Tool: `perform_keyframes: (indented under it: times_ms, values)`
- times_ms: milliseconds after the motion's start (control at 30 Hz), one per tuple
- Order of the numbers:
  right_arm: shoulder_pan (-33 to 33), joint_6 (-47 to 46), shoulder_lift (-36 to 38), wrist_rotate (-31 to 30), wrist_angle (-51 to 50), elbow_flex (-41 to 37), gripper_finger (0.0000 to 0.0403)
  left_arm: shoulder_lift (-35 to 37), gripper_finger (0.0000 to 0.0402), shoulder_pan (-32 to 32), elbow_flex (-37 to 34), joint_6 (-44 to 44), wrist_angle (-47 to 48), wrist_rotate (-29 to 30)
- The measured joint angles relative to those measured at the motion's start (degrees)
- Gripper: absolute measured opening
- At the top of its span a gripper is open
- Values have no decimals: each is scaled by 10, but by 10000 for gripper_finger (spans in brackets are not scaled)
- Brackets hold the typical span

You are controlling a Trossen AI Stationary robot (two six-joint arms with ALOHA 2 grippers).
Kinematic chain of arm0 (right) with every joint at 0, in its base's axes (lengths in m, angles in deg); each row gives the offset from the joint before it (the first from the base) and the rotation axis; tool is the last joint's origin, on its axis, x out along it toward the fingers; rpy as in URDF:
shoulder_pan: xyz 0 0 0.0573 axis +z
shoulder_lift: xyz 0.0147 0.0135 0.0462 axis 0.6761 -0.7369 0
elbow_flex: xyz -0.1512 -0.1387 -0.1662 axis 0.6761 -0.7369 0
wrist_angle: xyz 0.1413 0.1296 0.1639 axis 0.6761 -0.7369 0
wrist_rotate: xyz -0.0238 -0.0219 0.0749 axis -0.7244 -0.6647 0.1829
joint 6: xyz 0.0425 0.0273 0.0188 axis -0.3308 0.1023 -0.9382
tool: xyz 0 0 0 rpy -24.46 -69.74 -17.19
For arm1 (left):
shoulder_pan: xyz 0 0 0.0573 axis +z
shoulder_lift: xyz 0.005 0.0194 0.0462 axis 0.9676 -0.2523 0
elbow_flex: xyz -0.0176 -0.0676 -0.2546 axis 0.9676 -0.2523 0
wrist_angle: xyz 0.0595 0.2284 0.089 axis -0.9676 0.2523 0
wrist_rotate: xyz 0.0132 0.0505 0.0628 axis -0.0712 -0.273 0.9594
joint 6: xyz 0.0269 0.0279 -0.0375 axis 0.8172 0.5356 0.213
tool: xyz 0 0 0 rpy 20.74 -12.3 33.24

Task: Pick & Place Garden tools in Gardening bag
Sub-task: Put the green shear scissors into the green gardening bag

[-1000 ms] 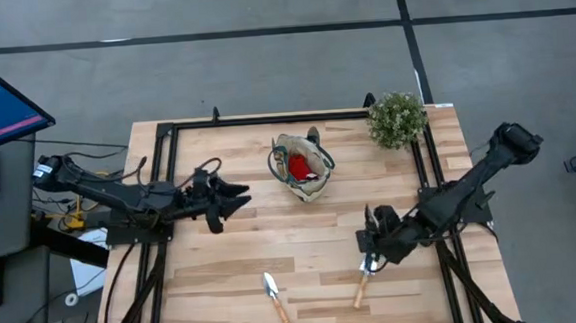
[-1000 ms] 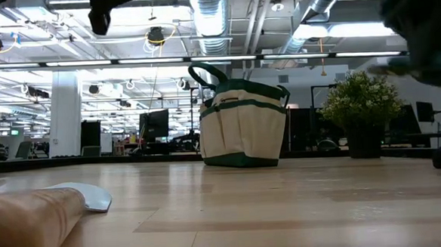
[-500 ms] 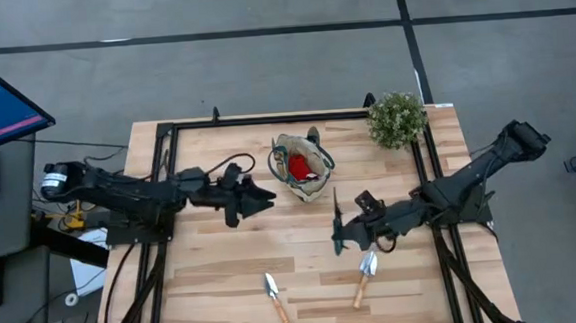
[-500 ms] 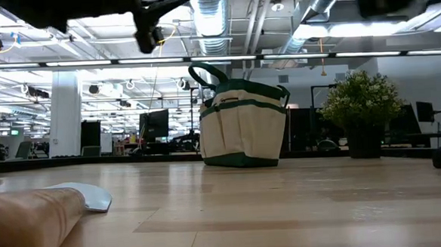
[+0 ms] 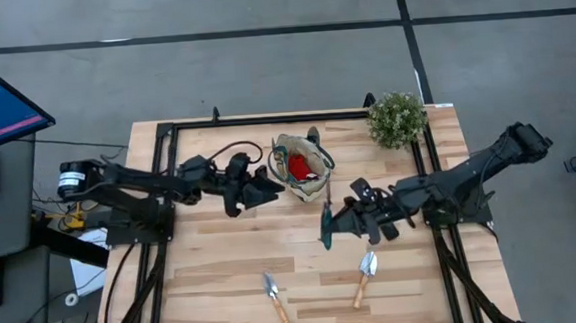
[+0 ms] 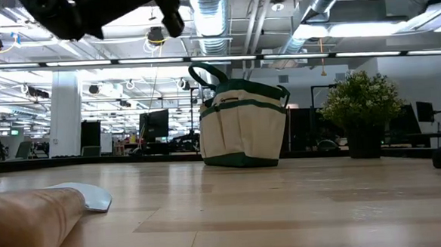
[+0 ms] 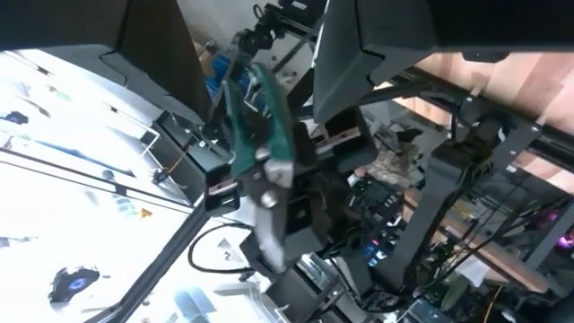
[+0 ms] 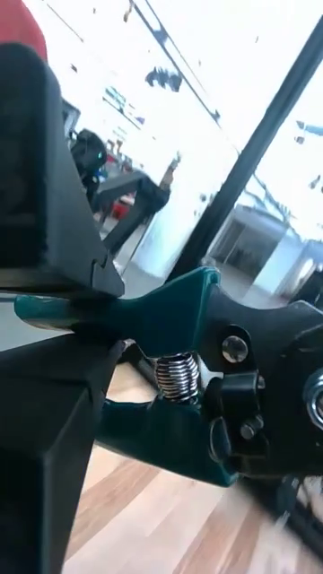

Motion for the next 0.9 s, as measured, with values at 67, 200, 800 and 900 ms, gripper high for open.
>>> perform_keyframes:
  times_ms: [67, 200, 800, 900]
  values:
    - [-5, 10, 0, 9, 16, 0, 41, -17, 202, 6, 20, 0, -1, -11]
    - [-7, 21, 0, 21, 31, 0, 41, -48, 202, 20, 58, 0, -1, -38]
    - [13, 105, 0, 77, 141, 0, 43, -133, 202, 30, 178, -12, -19, -88]
    - [13, 106, 0, 84, 145, 0, 43, -149, 202, 30, 206, -13, -18, -93]
